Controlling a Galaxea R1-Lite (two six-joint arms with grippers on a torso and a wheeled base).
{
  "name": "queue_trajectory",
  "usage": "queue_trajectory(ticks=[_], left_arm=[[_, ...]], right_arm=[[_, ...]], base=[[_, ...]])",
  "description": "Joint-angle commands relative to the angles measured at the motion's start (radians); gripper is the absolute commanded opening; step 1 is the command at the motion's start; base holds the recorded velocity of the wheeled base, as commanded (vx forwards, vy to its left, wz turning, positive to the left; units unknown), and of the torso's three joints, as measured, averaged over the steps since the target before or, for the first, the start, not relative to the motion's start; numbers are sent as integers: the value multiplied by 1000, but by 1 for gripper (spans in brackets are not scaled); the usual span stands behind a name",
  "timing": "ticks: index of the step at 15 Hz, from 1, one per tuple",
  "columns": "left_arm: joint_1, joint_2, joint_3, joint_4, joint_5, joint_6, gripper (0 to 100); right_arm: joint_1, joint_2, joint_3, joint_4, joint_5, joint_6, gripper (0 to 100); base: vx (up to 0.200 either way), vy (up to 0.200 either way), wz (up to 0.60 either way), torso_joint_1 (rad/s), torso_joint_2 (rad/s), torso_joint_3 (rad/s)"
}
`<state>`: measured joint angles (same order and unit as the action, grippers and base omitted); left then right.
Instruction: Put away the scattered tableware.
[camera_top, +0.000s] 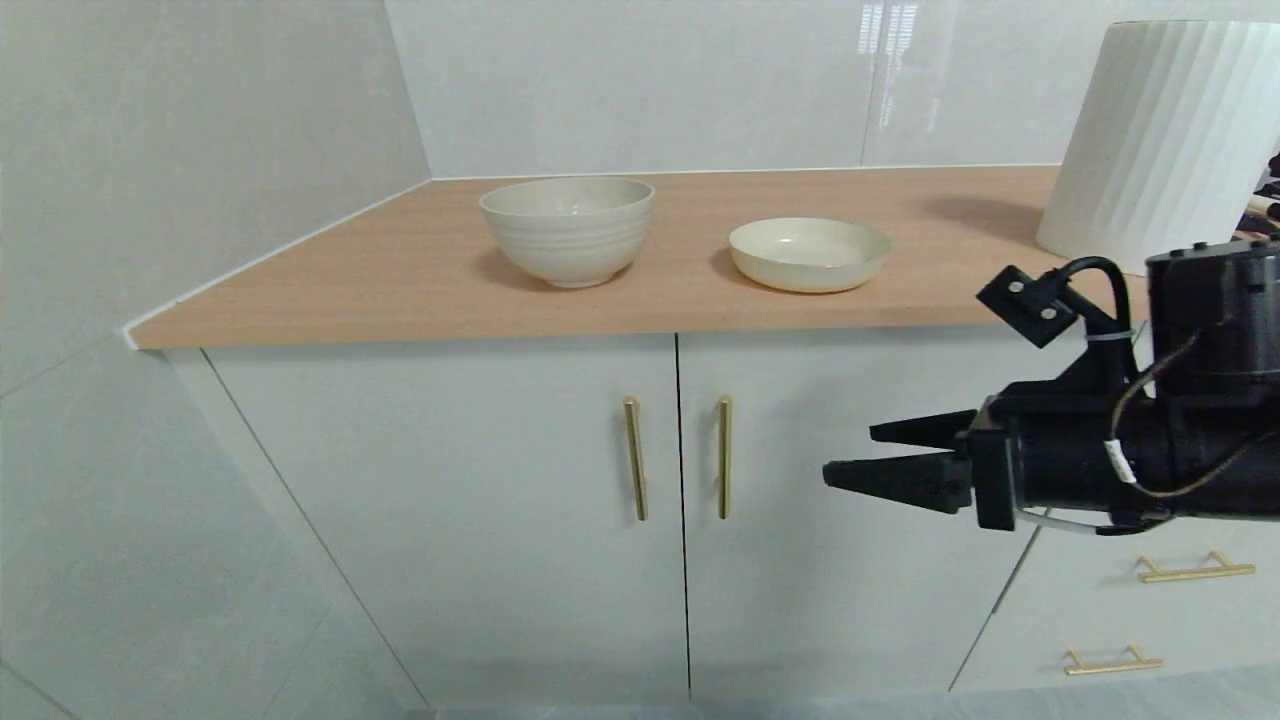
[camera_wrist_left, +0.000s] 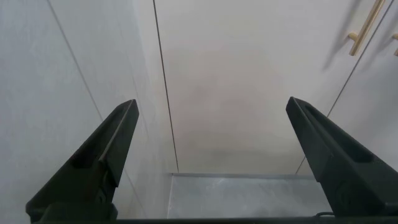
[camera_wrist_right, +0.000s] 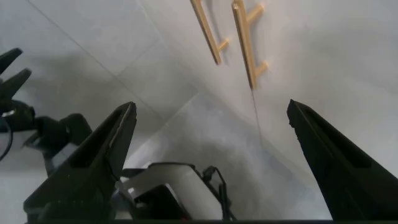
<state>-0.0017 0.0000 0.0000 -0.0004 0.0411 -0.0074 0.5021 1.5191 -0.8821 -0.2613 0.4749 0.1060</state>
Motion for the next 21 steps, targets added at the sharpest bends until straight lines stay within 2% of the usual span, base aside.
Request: queue_trajectory(ticks=[1,6,8,10,12,15,18,21], left_arm=[[0,0,0,0,0,0,100],[0,0,0,0,0,0,100],[0,0,0,0,0,0,100],[0,0,0,0,0,0,100],[0,0,0,0,0,0,100],[0,0,0,0,0,0,100],[0,0,0,0,0,0,100],[0,0,0,0,0,0,100]], right_arm=[[30,122,-54,-6,-1,1,100],[70,269,-57,-150,-15,8,100],[138,368,-54,-311,-111,89,100],[164,449,-49,-464,-229,136,100],[167,483,-51,-518,-272,136,100],[165,495,-57,-524,-272,147,100],[165,515,-55,-656,-269,232,100],[167,513,-55,-691,-257,281,100]], base=[[0,0,0,0,0,0],[0,0,0,0,0,0],[0,0,0,0,0,0],[0,0,0,0,0,0],[0,0,0,0,0,0],[0,0,0,0,0,0],[0,0,0,0,0,0],[0,0,0,0,0,0]])
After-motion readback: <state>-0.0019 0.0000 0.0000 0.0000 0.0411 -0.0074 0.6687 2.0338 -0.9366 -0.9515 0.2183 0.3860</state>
